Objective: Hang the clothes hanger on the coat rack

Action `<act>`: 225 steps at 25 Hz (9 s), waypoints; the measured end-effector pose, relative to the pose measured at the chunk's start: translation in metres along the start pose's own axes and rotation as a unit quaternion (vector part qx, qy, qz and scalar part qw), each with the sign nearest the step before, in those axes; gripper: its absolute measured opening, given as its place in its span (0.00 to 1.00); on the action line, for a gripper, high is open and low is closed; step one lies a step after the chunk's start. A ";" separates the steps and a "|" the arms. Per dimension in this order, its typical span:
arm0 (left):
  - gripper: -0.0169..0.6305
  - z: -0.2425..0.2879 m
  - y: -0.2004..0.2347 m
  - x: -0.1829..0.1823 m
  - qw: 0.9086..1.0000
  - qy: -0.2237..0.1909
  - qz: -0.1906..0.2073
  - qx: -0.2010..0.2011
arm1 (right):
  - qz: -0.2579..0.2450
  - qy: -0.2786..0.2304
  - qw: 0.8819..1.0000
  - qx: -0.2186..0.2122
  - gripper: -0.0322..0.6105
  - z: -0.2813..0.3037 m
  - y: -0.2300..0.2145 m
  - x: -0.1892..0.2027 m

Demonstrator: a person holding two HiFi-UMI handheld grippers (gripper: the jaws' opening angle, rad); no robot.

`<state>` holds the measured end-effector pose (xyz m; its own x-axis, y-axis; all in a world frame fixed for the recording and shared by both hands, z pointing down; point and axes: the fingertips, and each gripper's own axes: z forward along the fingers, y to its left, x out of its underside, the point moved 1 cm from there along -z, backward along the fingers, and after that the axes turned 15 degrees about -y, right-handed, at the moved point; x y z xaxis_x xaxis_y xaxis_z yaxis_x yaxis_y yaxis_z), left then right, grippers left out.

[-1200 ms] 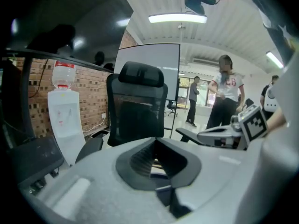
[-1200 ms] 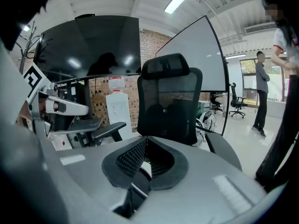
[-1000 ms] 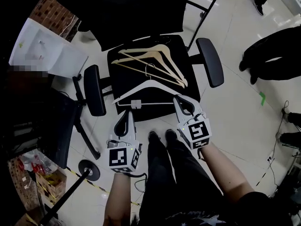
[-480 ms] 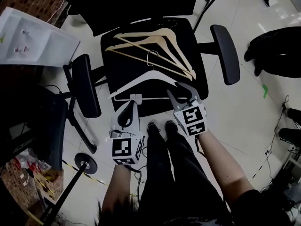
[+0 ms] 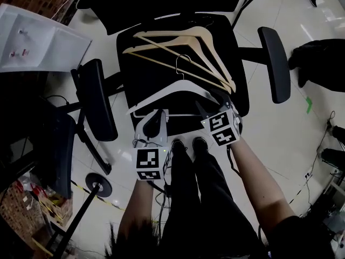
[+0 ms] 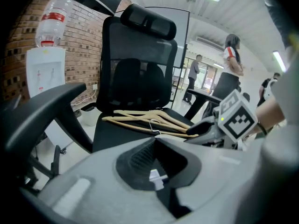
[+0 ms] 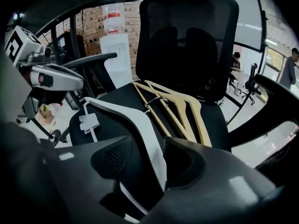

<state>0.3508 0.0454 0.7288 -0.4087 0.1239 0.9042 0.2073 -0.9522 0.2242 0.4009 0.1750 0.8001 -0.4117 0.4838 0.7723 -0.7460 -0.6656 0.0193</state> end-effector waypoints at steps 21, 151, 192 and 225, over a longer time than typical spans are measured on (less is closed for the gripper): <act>0.03 0.011 0.008 0.014 1.000 0.007 -0.023 -0.015 | -0.069 0.139 0.987 -0.047 0.38 0.044 0.000 0.042; 0.03 -0.852 0.043 -0.144 0.675 -0.314 0.018 -0.667 | -0.501 -0.355 0.536 -0.579 0.19 -0.343 0.790 -0.310; 0.03 -0.903 0.190 -0.094 0.574 -0.251 -0.027 -0.779 | -0.506 -0.310 0.404 -0.696 0.19 -0.220 0.978 -0.318; 0.03 -0.917 0.192 -0.078 0.560 -0.247 -0.050 -0.789 | -0.478 -0.323 0.440 -0.689 0.29 -0.203 0.990 -0.298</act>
<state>-0.3924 -0.4031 0.3684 0.0279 -0.1103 0.9935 -0.9979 0.0542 0.0341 -0.3212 -0.5128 0.4602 0.3365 -0.3890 0.8576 -0.2096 0.8569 0.4709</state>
